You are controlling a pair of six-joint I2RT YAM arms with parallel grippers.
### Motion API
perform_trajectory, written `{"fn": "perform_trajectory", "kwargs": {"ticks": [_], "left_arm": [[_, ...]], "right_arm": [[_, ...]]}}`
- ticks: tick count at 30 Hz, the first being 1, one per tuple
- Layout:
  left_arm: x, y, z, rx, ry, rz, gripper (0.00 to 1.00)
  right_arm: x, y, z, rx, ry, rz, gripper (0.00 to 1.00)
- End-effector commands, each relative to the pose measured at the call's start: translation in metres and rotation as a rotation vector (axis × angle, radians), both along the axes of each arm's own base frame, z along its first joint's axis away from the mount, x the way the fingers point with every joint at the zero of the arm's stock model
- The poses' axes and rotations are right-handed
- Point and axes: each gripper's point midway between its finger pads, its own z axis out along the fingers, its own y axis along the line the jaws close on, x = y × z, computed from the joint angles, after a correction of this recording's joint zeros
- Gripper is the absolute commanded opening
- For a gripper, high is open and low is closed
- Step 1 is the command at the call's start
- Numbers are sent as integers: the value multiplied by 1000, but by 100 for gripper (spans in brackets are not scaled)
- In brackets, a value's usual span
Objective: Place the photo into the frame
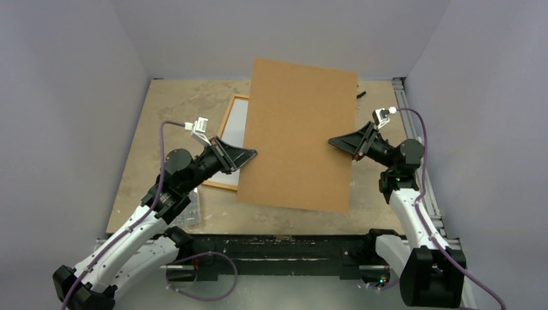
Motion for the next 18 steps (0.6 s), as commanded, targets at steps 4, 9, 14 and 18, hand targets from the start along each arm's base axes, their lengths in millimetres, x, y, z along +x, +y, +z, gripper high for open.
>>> {"fn": "perform_trajectory", "kwargs": {"ticks": [4, 9, 14, 18], "left_arm": [[9, 11, -53, 187, 73, 55, 11], [11, 22, -59, 264, 106, 100, 41], [12, 26, -67, 323, 138, 110, 77], [13, 16, -68, 290, 117, 66, 76]], "right_arm": [[-30, 12, 38, -84, -202, 110, 8], [-24, 11, 30, -148, -165, 79, 0], [-16, 8, 23, -218, -141, 46, 0], [-10, 6, 12, -246, -111, 23, 0]]}}
